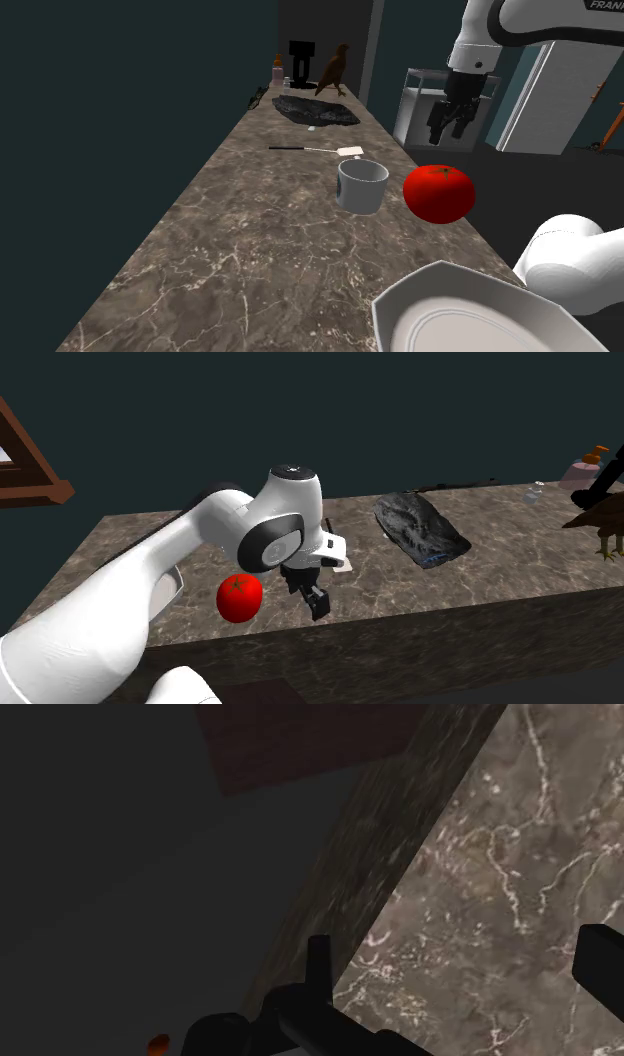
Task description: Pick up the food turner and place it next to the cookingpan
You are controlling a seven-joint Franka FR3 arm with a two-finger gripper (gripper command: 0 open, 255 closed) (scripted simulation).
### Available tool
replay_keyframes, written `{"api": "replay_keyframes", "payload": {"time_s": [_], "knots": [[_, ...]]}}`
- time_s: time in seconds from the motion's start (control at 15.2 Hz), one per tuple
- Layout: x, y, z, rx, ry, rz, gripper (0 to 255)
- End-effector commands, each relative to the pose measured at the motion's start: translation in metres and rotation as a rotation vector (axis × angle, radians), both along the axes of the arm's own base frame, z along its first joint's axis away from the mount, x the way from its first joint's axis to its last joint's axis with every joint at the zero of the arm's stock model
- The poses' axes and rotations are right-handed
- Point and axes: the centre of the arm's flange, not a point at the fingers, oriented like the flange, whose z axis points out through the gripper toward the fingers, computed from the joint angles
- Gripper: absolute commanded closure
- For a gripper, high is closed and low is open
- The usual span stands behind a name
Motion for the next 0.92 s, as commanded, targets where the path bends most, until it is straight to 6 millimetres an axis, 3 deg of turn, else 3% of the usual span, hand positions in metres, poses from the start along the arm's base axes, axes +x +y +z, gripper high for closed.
{"api": "replay_keyframes", "payload": {"time_s": [0.0,0.4,0.86], "knots": [[0.000,0.000,0.000,0.000,0.000,0.000,0],[0.076,0.000,-0.013,0.011,-0.008,0.228,0],[0.161,0.023,-0.027,0.023,-0.017,0.495,0]]}}
